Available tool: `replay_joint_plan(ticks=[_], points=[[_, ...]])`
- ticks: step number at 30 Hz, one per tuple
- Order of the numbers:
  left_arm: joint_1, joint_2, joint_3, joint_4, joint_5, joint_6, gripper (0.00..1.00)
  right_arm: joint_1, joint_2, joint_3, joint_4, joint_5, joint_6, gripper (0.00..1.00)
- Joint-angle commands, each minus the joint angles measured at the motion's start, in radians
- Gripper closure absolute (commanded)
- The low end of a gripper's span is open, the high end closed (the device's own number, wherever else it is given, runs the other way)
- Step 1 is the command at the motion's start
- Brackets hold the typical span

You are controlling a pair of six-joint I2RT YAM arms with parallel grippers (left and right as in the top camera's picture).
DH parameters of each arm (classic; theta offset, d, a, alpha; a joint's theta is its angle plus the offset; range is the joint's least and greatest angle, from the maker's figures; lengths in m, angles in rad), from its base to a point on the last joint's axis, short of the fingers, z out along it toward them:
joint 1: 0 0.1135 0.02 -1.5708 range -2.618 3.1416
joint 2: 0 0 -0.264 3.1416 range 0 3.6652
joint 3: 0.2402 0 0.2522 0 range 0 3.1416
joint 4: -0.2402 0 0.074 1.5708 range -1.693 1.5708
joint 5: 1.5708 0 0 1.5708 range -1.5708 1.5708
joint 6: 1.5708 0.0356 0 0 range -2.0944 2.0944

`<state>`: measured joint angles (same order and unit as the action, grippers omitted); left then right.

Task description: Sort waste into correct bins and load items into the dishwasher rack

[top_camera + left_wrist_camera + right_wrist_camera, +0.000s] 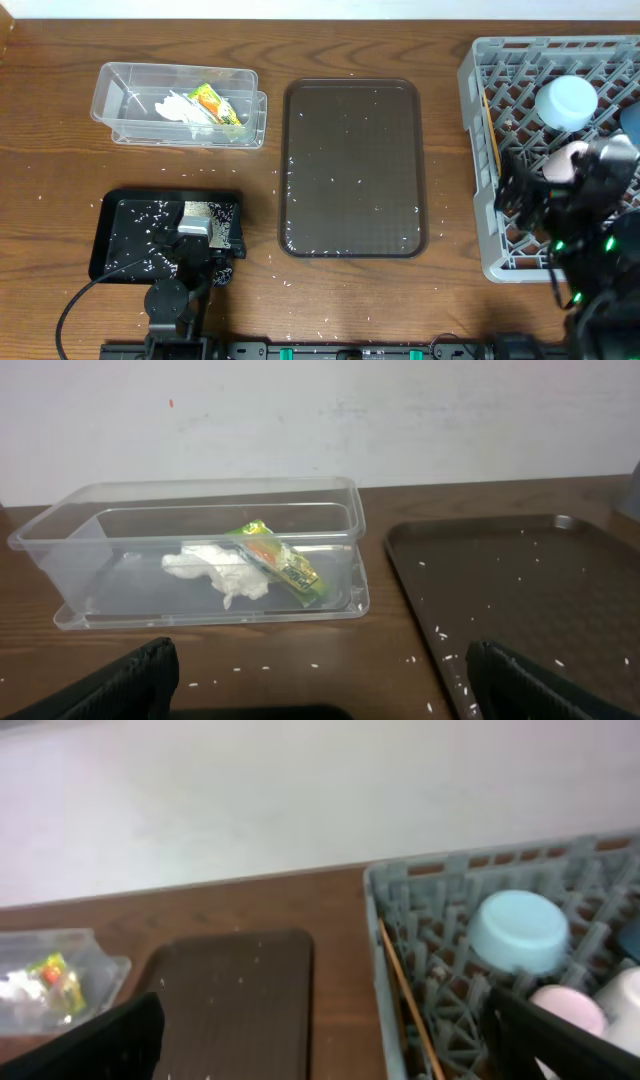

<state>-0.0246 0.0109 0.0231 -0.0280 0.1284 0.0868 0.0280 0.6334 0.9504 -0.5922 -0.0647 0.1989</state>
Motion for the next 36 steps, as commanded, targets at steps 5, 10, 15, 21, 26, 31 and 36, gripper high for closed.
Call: replay_joint_plan(ticks=[5, 10, 15, 21, 26, 31, 36], points=[[-0.004, -0.007, -0.019, -0.031, 0.009, 0.014, 0.06, -0.008, -0.278, -0.339, 0.193, -0.038, 0.011, 0.01], [-0.004, -0.007, -0.019, -0.031, 0.01, 0.014, 0.06, -0.008, -0.444, -0.527, 0.34, -0.038, 0.014, 0.01], [-0.004, -0.007, -0.019, -0.031, 0.01, 0.014, 0.06, -0.006, -0.555, -0.68, 0.466, -0.037, 0.027, 0.01], [-0.004, -0.007, -0.019, -0.031, 0.01, 0.014, 0.06, 0.0, -0.602, -0.803, 0.606, -0.037, 0.032, 0.01], [-0.004, -0.007, -0.019, -0.031, 0.01, 0.014, 0.06, 0.0, -0.603, -0.877, 0.711, -0.029, 0.032, 0.01], [-0.004, -0.007, -0.019, -0.031, 0.01, 0.014, 0.06, 0.0, -0.626, -0.944, 0.789, -0.029, 0.032, 0.01], [-0.004, -0.007, -0.019, -0.031, 0.009, 0.014, 0.06, 0.017, -0.629, -0.945, 0.783, 0.01, 0.032, 0.01]])
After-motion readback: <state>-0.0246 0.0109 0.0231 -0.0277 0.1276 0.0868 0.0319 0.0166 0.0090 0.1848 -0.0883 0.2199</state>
